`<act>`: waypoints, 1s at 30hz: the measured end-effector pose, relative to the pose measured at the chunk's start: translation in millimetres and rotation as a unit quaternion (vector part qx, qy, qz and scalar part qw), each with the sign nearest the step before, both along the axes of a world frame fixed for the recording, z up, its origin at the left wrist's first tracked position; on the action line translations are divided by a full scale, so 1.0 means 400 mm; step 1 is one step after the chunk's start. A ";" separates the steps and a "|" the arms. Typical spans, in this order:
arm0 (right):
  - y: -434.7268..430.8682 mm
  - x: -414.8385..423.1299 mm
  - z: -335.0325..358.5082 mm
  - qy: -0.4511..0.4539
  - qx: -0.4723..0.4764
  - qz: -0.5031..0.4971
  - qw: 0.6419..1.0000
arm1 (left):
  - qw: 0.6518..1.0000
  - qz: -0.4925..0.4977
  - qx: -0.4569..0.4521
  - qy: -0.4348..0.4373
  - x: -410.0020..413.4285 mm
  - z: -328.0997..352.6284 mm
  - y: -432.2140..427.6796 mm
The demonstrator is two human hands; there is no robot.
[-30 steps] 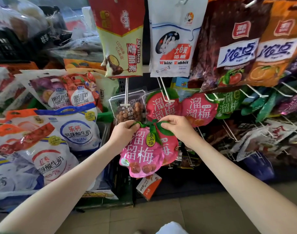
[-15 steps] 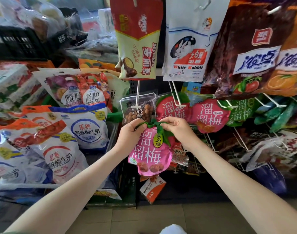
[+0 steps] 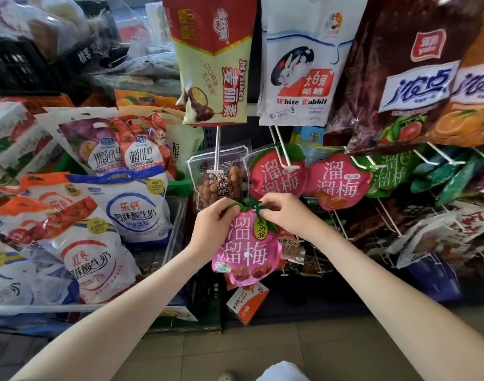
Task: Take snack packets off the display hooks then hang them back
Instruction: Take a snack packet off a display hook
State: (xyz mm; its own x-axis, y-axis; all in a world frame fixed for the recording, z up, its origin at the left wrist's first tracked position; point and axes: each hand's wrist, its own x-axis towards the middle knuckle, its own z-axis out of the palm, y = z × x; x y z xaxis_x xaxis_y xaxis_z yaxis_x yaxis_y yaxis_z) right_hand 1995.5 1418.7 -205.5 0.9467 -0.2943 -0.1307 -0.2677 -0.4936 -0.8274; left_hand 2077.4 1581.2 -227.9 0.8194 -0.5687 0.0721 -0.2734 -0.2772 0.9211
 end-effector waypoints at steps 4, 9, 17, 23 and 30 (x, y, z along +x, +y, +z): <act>0.006 -0.007 -0.005 -0.006 -0.056 -0.044 0.997 | 1.000 -0.018 -0.013 0.022 0.000 -0.007 -0.008; 0.013 -0.023 -0.023 -0.016 -0.068 -0.056 0.996 | 0.989 -0.107 0.098 -0.005 0.007 0.011 -0.014; 0.001 -0.040 -0.023 -0.017 0.028 -0.008 0.999 | 0.953 -0.099 0.208 -0.197 0.001 0.007 -0.038; -0.124 -0.012 -0.049 -0.083 -0.054 -0.182 0.978 | 0.956 -0.067 0.210 -0.195 0.003 0.018 -0.027; -0.166 0.085 -0.016 -0.076 -0.161 -0.162 0.971 | 0.959 0.000 0.194 -0.207 -0.011 0.031 -0.046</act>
